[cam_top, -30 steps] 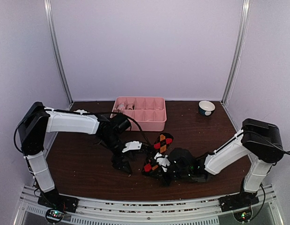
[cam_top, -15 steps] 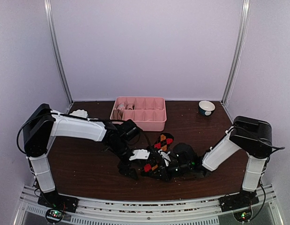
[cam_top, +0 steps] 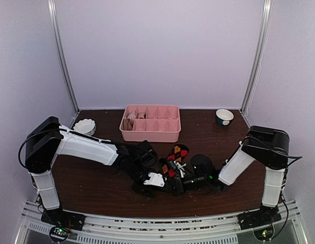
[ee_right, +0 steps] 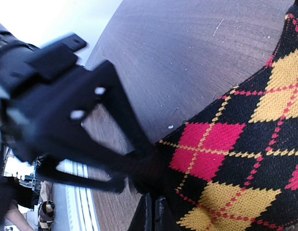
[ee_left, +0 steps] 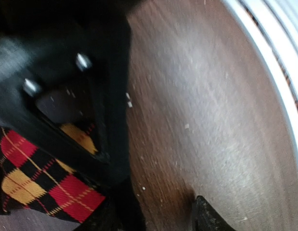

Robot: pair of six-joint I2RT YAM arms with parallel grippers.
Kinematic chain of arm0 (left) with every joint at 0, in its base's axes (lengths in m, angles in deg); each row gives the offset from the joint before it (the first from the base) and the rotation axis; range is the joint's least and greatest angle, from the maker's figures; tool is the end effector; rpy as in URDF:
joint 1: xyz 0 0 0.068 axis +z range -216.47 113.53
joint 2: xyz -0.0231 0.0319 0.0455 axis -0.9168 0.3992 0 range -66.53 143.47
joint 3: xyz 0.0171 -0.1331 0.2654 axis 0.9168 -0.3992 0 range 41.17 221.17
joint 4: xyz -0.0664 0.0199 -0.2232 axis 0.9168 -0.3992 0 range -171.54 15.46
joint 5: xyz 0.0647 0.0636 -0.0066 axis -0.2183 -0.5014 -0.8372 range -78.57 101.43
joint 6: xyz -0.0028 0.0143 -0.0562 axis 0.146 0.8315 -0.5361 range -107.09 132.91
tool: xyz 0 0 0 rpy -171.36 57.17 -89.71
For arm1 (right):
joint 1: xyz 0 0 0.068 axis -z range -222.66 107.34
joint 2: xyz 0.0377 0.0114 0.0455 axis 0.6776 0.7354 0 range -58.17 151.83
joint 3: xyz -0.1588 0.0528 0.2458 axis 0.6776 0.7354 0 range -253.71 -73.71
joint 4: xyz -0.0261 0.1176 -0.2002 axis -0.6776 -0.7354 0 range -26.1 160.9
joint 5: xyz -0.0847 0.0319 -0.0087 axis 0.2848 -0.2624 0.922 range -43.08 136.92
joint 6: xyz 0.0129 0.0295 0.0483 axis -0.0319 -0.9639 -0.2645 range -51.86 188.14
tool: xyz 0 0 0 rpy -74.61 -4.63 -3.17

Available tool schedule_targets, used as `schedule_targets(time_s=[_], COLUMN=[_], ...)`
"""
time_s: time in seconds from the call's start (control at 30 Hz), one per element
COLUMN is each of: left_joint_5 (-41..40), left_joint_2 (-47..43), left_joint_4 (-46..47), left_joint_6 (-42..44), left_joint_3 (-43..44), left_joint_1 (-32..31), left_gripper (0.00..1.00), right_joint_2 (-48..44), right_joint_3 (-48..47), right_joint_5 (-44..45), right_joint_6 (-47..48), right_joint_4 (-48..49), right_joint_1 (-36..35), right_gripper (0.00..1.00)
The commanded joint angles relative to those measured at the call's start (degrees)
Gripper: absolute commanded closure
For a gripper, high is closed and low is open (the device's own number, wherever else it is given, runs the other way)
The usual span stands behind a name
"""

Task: Roll the socks
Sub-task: Roll the sock at the center of the board.

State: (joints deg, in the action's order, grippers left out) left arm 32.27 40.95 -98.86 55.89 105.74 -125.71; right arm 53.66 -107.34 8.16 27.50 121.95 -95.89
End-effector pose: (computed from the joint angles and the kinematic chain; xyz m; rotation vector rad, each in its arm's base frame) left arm 0.1658 -0.3075 0.1828 2.1994 1.6434 -0.5779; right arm 0.1736 0.2760 0.1353 -0.7567 2.2711 1.6068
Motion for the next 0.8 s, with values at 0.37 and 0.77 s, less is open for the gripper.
schedule_targets(time_s=[0.37,0.77], left_joint_5=[-10.5,-7.5], left_joint_2=[-2.1,-1.2], left_joint_4=[12.8,7.6], left_joint_6=[2.4,1.5], left_joint_3=[-4.9,-3.3], left_joint_1=[-0.9,-1.1], left_gripper=[0.52,0.68], right_joint_2=[3.2,3.6], right_joint_3=[0.6,0.8], right_joint_5=[-2.9,-2.8], right_joint_6=[-3.4,-3.7], right_joint_4=[1.6,1.8], right_joint_1=[1.1,1.2], right_gripper=[1.00,1.00])
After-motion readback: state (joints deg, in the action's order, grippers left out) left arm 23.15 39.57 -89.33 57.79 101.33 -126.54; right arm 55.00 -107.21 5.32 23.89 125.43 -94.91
